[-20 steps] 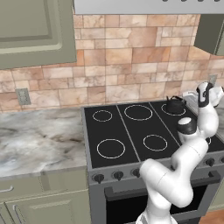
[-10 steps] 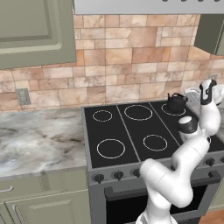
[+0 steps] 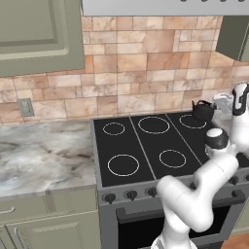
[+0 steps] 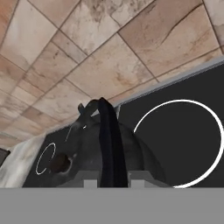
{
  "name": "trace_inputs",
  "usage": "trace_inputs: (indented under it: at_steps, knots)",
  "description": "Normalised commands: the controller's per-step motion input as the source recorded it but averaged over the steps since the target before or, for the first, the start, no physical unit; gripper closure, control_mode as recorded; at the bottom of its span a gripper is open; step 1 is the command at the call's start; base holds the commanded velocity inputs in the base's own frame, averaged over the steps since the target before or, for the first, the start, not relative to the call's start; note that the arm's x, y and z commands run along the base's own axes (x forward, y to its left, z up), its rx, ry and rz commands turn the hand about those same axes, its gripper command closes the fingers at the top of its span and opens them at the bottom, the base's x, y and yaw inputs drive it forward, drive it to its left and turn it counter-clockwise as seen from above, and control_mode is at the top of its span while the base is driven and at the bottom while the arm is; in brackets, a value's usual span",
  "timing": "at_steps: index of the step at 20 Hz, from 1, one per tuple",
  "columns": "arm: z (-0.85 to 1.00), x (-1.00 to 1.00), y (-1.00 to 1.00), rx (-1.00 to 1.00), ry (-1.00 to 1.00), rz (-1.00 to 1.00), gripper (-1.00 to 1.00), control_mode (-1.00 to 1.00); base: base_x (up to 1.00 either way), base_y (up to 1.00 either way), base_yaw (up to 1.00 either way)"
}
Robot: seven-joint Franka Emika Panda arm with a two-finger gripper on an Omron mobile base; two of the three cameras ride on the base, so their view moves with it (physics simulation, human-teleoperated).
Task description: The kettle is done boiling. Turn off the stove, then wait for 300 timesteps before moving the kettle to the dining table.
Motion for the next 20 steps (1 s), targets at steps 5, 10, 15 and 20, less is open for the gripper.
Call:
trace_inputs:
  at_steps: [5,10,15,20]
  knots:
    - [0.35,-0.51,0.0,0.0,-0.05,-0.04,1.0,-1.0,0.0,0.0,0.0]
    - [0.35,-0.56,0.0,0.0,-0.03,-0.07,1.0,-1.0,0.0,0.0,0.0]
    - [0.28,-0.58,0.0,0.0,0.0,-0.08,1.0,-1.0,0.0,0.0,0.0]
    - [0.22,-0.56,0.0,0.0,0.0,-0.07,1.0,-1.0,0.0,0.0,0.0]
